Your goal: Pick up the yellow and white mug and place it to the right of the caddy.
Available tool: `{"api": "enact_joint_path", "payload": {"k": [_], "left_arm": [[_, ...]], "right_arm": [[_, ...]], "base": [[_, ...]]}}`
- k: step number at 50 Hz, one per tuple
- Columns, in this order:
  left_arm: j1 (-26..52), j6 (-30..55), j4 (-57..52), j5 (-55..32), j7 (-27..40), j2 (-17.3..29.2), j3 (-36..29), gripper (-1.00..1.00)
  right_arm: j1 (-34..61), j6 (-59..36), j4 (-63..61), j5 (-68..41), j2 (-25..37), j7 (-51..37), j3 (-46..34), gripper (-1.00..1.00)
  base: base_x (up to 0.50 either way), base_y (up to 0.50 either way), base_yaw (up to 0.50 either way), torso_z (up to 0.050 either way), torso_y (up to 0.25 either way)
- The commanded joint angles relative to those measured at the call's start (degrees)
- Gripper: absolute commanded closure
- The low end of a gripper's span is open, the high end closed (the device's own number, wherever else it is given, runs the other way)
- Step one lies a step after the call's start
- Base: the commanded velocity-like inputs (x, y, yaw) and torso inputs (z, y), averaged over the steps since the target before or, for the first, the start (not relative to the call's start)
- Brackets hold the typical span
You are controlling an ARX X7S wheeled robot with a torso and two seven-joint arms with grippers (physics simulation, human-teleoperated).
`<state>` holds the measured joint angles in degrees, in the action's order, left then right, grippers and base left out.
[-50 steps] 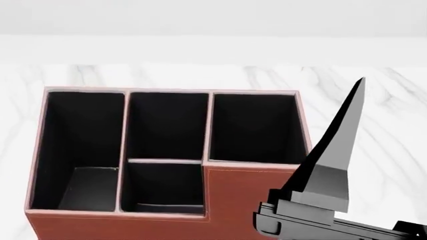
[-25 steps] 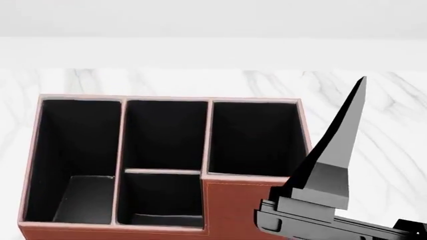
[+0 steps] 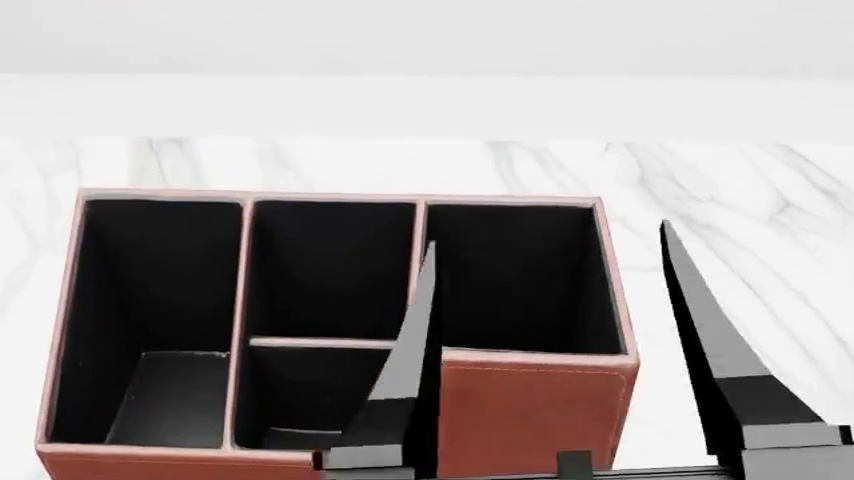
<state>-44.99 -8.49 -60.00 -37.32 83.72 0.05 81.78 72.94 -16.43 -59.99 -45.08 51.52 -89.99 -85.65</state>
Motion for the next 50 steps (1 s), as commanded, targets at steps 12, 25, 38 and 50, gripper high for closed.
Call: {"api": "enact_joint_path", "payload": {"k": [12, 25, 38, 50], "left_arm": [[0.0, 0.0, 0.0, -0.2, -0.1, 0.0, -0.1, -1.0], [0.0, 0.1, 0.0, -0.5, -0.1, 0.0, -0.1, -1.0], [0.0, -0.1, 0.0, -0.2, -0.1, 0.0, -0.5, -1.0], [0.0, -0.2, 0.0, 0.0, 0.0, 0.1, -0.9, -1.0]], "right_arm": [[7.8, -5.2, 0.0, -2.7, -13.4, 0.1, -16.6, -1.0], [4.2, 1.0, 3.5, 0.1, -15.0, 7.6, -18.9, -1.0], [1.1, 5.0, 7.0, 3.2, -16.6, 14.8, -21.0, -1.0], [-0.4, 3.1, 9.0, 6.2, -20.1, 19.2, -24.6, -1.0]], "base": [[0.0, 0.0, 0.0, 0.0, 0.0], [0.0, 0.0, 0.0, 0.0, 0.0], [0.0, 0.0, 0.0, 0.0, 0.0], [0.0, 0.0, 0.0, 0.0, 0.0]]}}
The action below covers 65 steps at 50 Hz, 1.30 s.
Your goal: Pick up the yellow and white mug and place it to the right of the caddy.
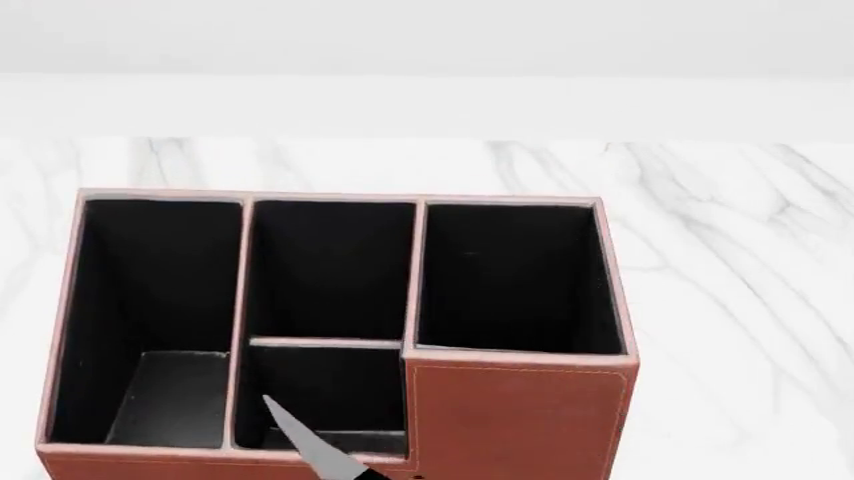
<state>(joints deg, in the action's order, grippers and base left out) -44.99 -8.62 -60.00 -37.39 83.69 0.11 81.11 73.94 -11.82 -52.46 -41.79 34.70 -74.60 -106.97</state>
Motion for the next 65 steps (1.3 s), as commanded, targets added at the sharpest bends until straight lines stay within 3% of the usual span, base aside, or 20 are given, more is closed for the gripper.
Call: {"api": "enact_joint_path", "payload": {"k": [1, 18, 45, 65], "left_arm": [[0.0, -0.1, 0.0, 0.1, 0.1, 0.1, -0.3, -1.0], [0.0, 0.1, 0.0, -0.3, 0.0, 0.4, -0.1, -1.0], [0.0, -0.1, 0.0, -0.3, -0.4, 0.0, -0.5, -1.0], [0.0, -0.1, 0.0, -0.1, -0.2, 0.4, -0.8, -1.0]], "right_arm": [[-1.5, -2.2, 1.4, 3.3, -3.9, 3.8, -3.7, -1.0], [-4.0, -7.1, 3.3, 6.5, -10.2, 5.3, -8.0, -1.0], [-6.2, -7.0, 6.6, 8.4, -11.2, 7.1, -9.1, -1.0], [-11.7, 1.1, 18.2, 9.9, -12.9, 13.6, -9.4, -1.0]], "base": [[0.0, 0.0, 0.0, 0.0, 0.0], [0.0, 0.0, 0.0, 0.0, 0.0], [0.0, 0.0, 0.0, 0.0, 0.0], [0.0, 0.0, 0.0, 0.0, 0.0]]}}
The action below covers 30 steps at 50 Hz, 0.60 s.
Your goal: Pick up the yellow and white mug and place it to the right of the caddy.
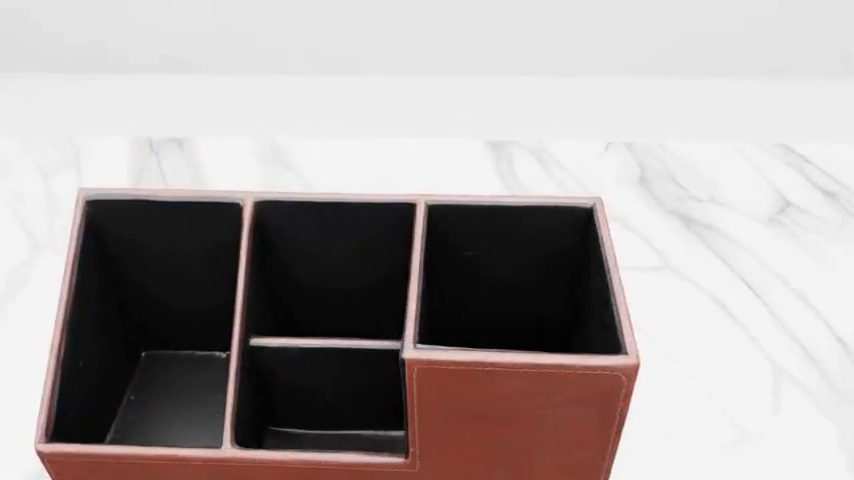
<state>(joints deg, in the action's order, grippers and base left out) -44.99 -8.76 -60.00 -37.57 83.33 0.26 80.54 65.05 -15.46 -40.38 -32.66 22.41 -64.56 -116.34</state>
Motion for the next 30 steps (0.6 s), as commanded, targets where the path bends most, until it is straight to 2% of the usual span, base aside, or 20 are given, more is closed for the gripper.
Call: {"api": "enact_joint_path", "payload": {"k": [1, 30], "left_arm": [[0.0, 0.1, 0.0, 0.1, 0.1, 0.2, -0.2, -1.0], [0.0, -0.5, 0.0, 0.7, 0.0, 0.0, -1.1, -1.0]], "right_arm": [[-3.1, 5.3, 6.6, 0.9, -0.6, 4.0, 0.0, -1.0], [-11.3, 16.5, 19.4, 4.0, -3.7, 11.5, -0.7, -1.0]], "base": [[0.0, 0.0, 0.0, 0.0, 0.0], [0.0, 0.0, 0.0, 0.0, 0.0]]}}
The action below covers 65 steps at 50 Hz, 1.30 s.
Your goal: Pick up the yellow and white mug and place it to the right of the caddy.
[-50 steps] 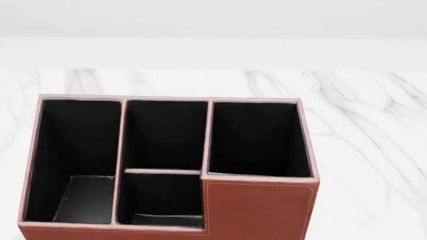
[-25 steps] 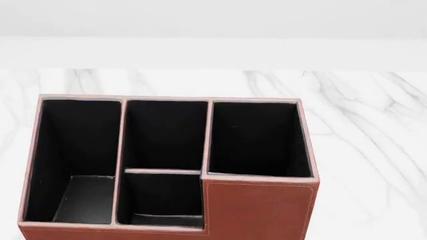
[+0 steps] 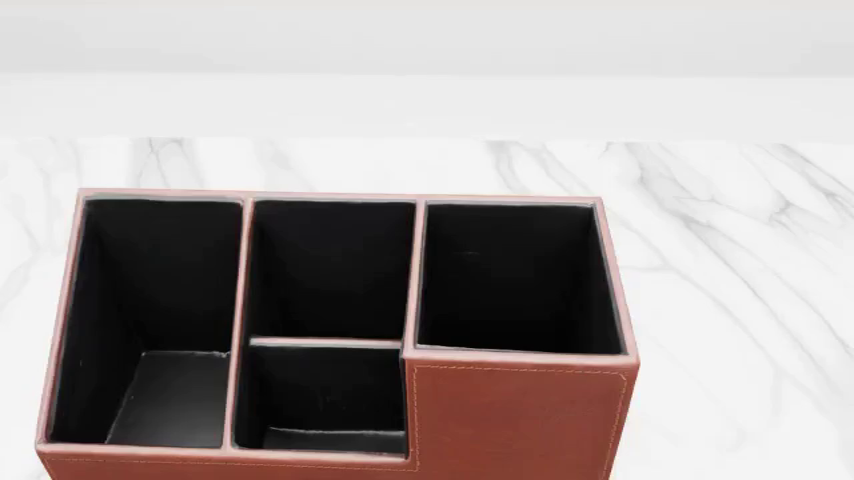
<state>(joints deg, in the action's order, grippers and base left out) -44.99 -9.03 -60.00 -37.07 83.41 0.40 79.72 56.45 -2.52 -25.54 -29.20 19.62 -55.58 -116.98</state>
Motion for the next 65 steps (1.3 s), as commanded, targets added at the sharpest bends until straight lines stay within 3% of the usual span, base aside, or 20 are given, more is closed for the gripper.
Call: {"api": "enact_joint_path", "payload": {"k": [1, 26, 65], "left_arm": [[0.0, -0.2, 0.0, 0.3, 0.0, -0.1, -0.4, -1.0], [0.0, 0.1, 0.0, 0.8, 0.3, 0.4, -1.4, -1.0], [0.0, 0.0, 0.0, -0.6, -0.2, 0.5, -0.7, -1.0]], "right_arm": [[-3.1, 4.1, 5.3, 0.6, -1.0, 2.8, 0.0, -1.0], [-11.4, 4.1, 6.8, 4.0, -2.4, -0.2, -2.3, -1.0], [-18.8, 17.6, 17.3, 1.4, -0.8, 5.1, 0.7, -1.0]], "base": [[0.0, 0.0, 0.0, 0.0, 0.0], [0.0, 0.0, 0.0, 0.0, 0.0], [0.0, 0.0, 0.0, 0.0, 0.0]]}}
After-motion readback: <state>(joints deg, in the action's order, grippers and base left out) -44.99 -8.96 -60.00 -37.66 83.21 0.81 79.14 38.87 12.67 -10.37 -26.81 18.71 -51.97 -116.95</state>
